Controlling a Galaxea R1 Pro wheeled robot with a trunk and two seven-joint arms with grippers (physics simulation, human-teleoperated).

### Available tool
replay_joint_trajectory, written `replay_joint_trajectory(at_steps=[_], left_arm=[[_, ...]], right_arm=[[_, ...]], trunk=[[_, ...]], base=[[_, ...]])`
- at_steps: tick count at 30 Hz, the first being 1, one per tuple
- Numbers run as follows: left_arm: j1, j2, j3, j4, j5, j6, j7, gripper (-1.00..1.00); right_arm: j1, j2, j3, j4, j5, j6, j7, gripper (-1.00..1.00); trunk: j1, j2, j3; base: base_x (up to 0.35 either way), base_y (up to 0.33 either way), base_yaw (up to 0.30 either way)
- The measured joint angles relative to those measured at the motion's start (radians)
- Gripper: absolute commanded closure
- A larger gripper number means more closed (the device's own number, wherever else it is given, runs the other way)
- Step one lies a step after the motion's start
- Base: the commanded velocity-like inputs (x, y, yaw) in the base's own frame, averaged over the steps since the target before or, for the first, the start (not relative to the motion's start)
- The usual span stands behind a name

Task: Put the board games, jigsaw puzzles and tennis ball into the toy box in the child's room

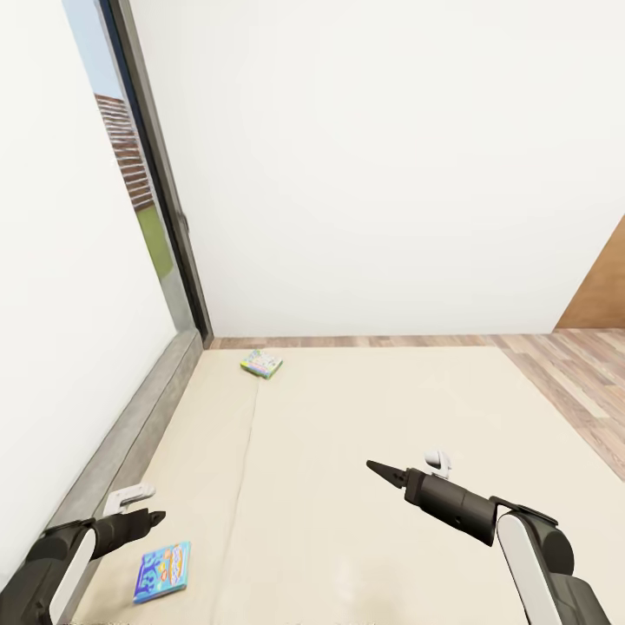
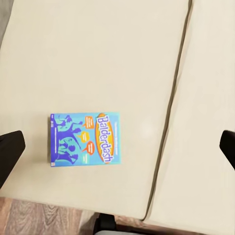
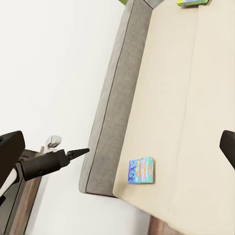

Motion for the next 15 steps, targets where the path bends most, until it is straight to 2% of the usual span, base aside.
replay_joint_trajectory(at_steps=[12, 15], left_arm=[[0.0, 0.0, 0.0, 0.0, 0.0, 0.0, 0.001, -1.0], [0.0, 0.0, 0.0, -0.004, 0.0, 0.0, 0.001, -1.0]], right_arm=[[0.0, 0.011, 0.002, -0.001, -0.008, 0.006, 0.0, -1.0], [0.0, 0.007, 0.0, -0.002, -0.011, 0.009, 0.004, -1.0]], trunk=[[0.0, 0.0, -0.02], [0.0, 0.0, -0.024]], base=[[0.0, 0.0, 0.0], [0.0, 0.0, 0.0]])
